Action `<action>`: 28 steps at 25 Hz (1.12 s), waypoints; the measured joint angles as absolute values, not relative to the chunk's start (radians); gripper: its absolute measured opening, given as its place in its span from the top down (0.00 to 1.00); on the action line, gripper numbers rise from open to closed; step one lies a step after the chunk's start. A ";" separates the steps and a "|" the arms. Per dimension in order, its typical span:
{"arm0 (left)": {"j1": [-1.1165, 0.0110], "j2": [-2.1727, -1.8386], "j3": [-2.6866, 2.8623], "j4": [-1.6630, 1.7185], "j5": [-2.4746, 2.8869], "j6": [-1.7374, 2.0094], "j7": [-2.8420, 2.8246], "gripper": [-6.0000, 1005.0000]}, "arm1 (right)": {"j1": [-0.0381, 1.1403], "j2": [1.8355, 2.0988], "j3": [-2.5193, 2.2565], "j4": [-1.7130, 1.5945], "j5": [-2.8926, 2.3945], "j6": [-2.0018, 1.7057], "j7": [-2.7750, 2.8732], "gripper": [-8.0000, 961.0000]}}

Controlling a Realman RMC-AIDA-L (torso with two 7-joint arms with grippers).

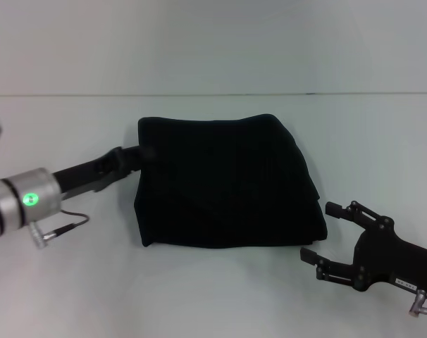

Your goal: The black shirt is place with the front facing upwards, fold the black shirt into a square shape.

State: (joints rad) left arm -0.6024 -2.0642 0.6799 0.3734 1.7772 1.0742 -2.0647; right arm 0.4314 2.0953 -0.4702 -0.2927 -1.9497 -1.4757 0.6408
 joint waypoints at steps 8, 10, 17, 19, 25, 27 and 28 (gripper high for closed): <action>-0.474 -2.033 0.627 0.565 1.787 1.418 -1.746 0.38 | 0.434 2.094 -0.439 -0.278 -1.950 -1.483 0.643 0.02; -0.441 -2.045 0.622 0.634 1.810 1.522 -1.615 0.30 | 0.434 2.095 -0.437 -0.270 -1.949 -1.483 0.645 0.02; -0.384 -2.075 0.626 0.738 2.029 1.645 -1.325 0.15 | 0.421 2.094 -0.427 -0.244 -1.936 -1.462 0.670 0.02; -0.370 -2.088 0.622 0.735 2.064 1.654 -1.266 0.11 | 0.408 2.094 -0.417 -0.243 -1.936 -1.442 0.673 0.02; -0.345 -2.109 0.620 0.715 2.067 1.621 -1.200 0.05 | 0.391 2.092 -0.403 -0.242 -1.936 -1.383 0.673 0.02; -0.347 -2.110 0.619 0.708 2.064 1.621 -1.200 0.05 | 0.391 2.092 -0.403 -0.242 -1.936 -1.374 0.673 0.02; -0.348 -2.109 0.618 0.706 2.063 1.621 -1.201 0.05 | 0.391 2.092 -0.403 -0.242 -1.936 -1.373 0.673 0.02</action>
State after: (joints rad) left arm -0.3484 -2.1095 0.6184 0.7057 2.0633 1.6207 -1.2011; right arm 0.3910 2.0921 -0.4028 -0.2421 -1.9360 -1.3725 0.6733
